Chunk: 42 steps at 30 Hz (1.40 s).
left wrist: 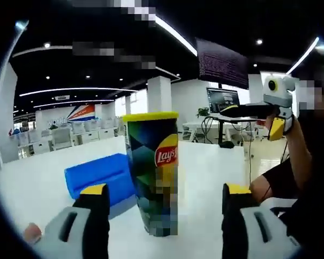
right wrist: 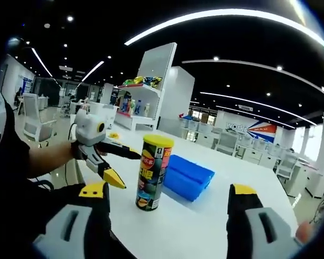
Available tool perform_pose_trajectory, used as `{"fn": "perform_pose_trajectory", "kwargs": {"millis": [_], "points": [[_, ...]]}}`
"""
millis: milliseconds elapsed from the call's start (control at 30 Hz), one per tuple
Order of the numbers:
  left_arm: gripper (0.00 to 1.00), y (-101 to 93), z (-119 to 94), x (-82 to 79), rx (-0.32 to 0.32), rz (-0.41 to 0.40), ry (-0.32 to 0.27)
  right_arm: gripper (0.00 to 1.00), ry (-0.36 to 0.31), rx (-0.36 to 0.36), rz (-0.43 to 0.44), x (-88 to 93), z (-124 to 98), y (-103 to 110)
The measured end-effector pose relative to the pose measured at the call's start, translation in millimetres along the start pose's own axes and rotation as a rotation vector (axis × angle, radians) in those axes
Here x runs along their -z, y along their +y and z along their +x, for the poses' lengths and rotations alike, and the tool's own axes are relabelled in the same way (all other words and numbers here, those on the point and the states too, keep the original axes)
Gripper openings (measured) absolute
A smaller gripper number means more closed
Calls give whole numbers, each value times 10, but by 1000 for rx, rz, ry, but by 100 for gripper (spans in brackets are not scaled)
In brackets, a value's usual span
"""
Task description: Open the lid of the chip container on the table, take out the chips, place them into the box in front of the container, and close the lid
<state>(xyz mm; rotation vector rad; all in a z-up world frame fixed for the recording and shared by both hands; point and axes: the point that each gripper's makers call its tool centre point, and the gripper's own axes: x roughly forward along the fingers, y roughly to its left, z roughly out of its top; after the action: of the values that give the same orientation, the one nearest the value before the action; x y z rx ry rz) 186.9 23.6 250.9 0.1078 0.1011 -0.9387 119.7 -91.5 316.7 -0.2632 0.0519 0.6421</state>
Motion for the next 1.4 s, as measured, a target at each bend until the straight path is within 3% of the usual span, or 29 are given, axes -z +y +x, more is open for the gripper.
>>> {"fn": "perform_pose_trajectory", "kwargs": {"millis": [233, 333, 567, 600, 633, 667, 700, 867, 967, 1167, 1400], "points": [[79, 19, 209, 59, -16, 29, 6, 84, 13, -2, -3, 38, 34, 12], [74, 43, 287, 47, -15, 32, -37, 84, 12, -7, -5, 29, 35, 31], [68, 59, 383, 172, -3, 20, -40, 84, 12, 1, -5, 27, 24, 8], [63, 62, 389, 189, -1, 19, -39, 84, 11, 2, -6, 25, 25, 4], [50, 65, 392, 216, -1, 25, -32, 84, 11, 1, -7, 23, 27, 5], [47, 81, 391, 239, -7, 34, -32, 84, 10, 0, -7, 22, 31, 8], [47, 80, 399, 196, 14, 39, -73, 84, 10, -3, -8, 23, 37, 18], [46, 39, 350, 162, 70, 54, -113, 84, 2, -18, -27, -5, 76, 67], [46, 38, 359, 163, 81, 50, -130, 83, -82, -40, -97, -252, 178, 143], [46, 42, 361, 157, 82, 41, -131, 80, -145, -93, -129, -612, 552, 298], [46, 38, 371, 170, 79, 42, -127, 70, -132, -129, -69, -657, 1107, 305]]}}
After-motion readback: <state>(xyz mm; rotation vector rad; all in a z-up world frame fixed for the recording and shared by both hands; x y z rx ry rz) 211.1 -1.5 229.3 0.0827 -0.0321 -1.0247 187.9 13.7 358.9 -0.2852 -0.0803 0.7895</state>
